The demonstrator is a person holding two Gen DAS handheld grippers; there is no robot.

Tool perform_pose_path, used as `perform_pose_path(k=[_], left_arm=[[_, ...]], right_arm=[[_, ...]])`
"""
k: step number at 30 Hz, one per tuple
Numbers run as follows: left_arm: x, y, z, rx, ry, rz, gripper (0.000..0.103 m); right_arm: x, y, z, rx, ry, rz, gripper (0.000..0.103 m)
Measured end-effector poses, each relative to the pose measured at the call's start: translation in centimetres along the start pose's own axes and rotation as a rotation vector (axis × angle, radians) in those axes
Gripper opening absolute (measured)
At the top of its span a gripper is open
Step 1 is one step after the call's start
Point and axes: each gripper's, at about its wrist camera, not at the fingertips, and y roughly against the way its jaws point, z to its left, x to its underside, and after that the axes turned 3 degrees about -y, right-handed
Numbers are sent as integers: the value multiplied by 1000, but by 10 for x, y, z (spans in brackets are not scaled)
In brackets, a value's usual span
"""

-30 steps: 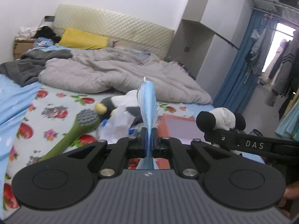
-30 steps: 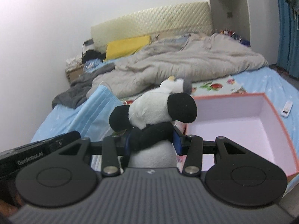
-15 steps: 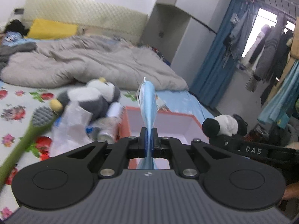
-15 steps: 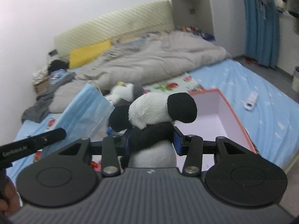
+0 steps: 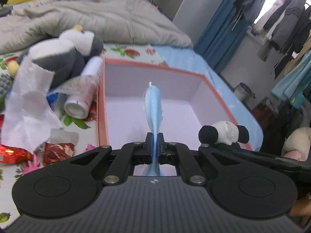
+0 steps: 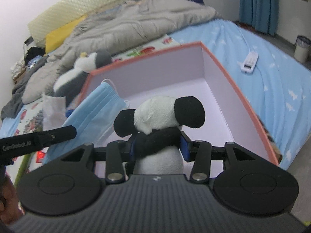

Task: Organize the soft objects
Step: 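Carry the mask and panda over the pink box and open both tools, then withdraw both tools from the box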

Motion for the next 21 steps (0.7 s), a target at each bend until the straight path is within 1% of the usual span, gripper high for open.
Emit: perform_pose_path(k=[3, 6, 8, 11, 12, 13, 14, 15, 16, 18, 21], left_arm=[[0, -21, 5, 11, 22, 39, 5], [-1, -37, 6, 4, 21, 62, 5], [0, -42, 5, 6, 19, 69, 5], [-1, -50, 2, 37, -3, 89, 6], [-1, -51, 0, 38, -14, 95, 8], [-1, -51, -1, 27, -15, 94, 16], [-1, -48, -2, 17, -12, 88, 23], [-1, -45, -2, 11, -7, 77, 43], [-1, -40, -3, 11, -5, 64, 57], [-3, -27, -6, -1, -18, 32, 58], [-8, -4, -11, -19, -36, -10, 58]], right_arm=[[0, -19, -8, 8, -12, 30, 47], [2, -33, -14, 18, -11, 54, 47], [2, -39, -16, 15, -10, 69, 47], [2, -43, -18, 19, -13, 75, 50], [1, -44, -19, 23, -23, 77, 51], [0, -45, -20, 25, -27, 82, 56], [-1, -45, -20, 20, -29, 90, 57], [-1, -44, -20, 15, -26, 87, 58], [-2, -41, -19, 16, -17, 80, 58], [-4, -33, -15, 23, 1, 62, 58], [-9, -15, -10, 0, 6, 22, 58]])
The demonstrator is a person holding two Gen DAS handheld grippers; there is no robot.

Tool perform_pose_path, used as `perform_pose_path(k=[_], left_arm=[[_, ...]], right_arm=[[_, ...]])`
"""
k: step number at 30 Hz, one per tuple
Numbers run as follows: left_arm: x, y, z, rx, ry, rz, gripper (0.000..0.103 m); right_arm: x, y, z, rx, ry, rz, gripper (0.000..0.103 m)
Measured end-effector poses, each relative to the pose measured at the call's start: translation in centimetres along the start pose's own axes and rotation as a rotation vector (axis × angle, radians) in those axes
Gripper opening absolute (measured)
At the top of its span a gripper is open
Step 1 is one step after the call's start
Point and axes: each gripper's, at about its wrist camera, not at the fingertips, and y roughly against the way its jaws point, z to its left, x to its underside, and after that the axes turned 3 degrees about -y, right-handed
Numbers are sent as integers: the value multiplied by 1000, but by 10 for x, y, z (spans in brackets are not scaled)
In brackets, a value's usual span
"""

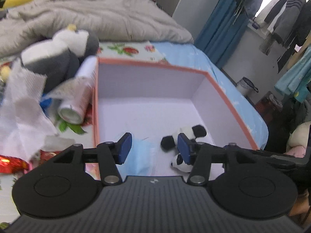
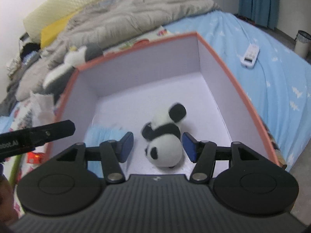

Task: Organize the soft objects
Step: 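Withdraw both tools from the box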

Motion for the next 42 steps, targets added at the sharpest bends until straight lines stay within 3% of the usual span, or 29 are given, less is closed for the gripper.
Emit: perform_pose_path(k=[13, 21, 33, 42], left_arm=[[-8, 131, -14, -31, -21, -196, 58], [10, 206, -16, -74, -18, -291, 58], [61, 294, -7, -129, -22, -347, 58], [99, 311, 10, -194, 7, -304, 58]], right_arm=[[-12, 99, 51, -94, 73, -160, 58], [0, 151, 74, -126, 84, -245, 59], [42, 194, 112, -182, 158, -259, 59], [74, 202, 132, -208, 215, -219, 59]])
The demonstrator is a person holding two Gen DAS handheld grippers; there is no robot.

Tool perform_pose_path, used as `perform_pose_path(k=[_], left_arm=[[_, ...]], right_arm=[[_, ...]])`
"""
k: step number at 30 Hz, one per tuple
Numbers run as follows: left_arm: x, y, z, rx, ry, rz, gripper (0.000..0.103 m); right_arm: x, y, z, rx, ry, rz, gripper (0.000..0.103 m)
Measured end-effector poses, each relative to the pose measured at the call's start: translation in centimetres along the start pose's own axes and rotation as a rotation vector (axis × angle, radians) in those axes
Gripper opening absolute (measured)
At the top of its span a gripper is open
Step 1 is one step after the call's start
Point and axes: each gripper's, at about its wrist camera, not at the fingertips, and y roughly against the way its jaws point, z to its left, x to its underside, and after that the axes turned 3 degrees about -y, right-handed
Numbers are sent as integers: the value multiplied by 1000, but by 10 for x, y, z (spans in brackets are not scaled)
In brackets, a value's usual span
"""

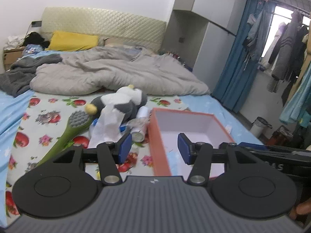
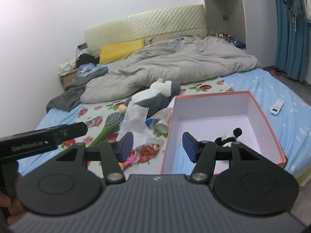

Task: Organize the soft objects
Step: 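Withdraw both tools from the box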

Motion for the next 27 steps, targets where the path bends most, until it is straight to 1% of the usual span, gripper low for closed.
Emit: perform_pose_path(k=[9, 11, 12, 14, 17, 21, 23, 25, 27], left_arm=[[24, -2, 24, -55, 19, 28, 58], [32, -2, 29, -86, 2, 32, 58], [36, -4, 32, -100, 13, 41, 58], [45, -3, 40, -86, 55, 60, 58], [58, -1, 46, -86, 61, 77, 58], [76, 4, 51, -61, 91, 90, 58], [85, 8, 50, -68, 97, 93, 59], [91, 10, 51, -73, 101, 97, 64], [95, 11, 52, -81, 102, 95, 64]], right_arm=[[30, -13, 10, -8, 10, 71, 59], [33, -14, 13, -4, 15, 83, 59], [34, -13, 14, -3, 16, 83, 59], [39, -11, 17, 0, 22, 83, 59], [52, -11, 21, -16, 23, 104, 59], [70, -16, 28, -44, 12, 163, 59], [74, -14, 32, -57, 11, 159, 59], [77, -14, 35, -52, 22, 145, 59], [78, -16, 34, -46, 12, 141, 59]])
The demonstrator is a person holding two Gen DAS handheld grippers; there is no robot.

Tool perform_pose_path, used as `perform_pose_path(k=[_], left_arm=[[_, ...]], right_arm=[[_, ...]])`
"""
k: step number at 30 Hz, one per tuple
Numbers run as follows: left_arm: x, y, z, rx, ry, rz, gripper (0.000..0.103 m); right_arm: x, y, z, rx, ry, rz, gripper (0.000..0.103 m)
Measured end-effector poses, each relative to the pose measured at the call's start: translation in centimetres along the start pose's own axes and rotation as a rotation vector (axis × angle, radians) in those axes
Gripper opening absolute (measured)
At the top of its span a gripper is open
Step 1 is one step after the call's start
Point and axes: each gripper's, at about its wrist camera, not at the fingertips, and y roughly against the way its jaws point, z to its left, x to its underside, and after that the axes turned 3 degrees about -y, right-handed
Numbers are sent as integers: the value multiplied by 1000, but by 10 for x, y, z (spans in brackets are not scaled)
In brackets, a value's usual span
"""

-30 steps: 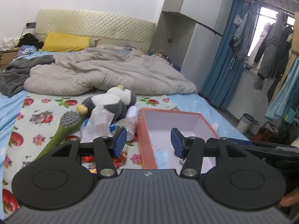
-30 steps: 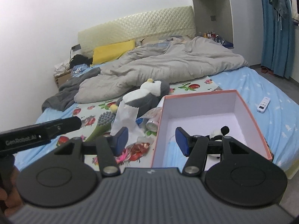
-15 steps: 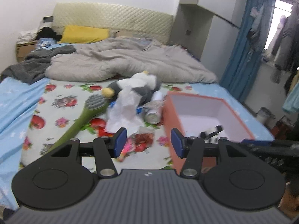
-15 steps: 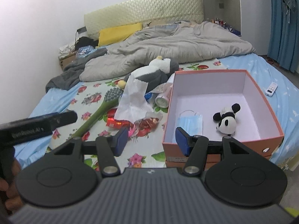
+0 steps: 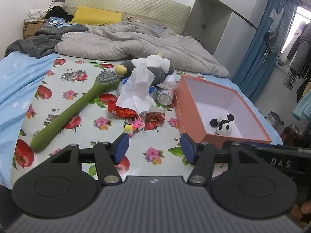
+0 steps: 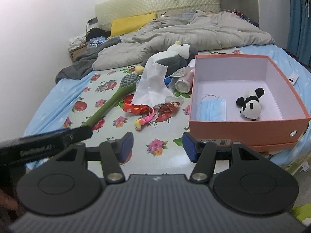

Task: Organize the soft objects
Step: 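Withdraw both tools from the box, then reach the left tool to the yellow bird toy and close on it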

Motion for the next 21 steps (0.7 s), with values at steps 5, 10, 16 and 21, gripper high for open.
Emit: perform_pose_path(k=[5, 10, 16, 21], left_arm=[[-1, -9, 12, -22, 35, -15, 65], [-1, -39, 26, -29, 58, 28, 66], [1, -79, 42, -30, 71, 81, 66], [0, -110, 54, -25, 73, 109, 66]], right_arm=[[-1, -11, 1, -5, -28, 17, 59], [-5, -22, 5, -17, -15, 5, 59], [-12, -50, 8, -2, -15, 14, 59], [-23, -77, 14, 3, -9, 28, 58]])
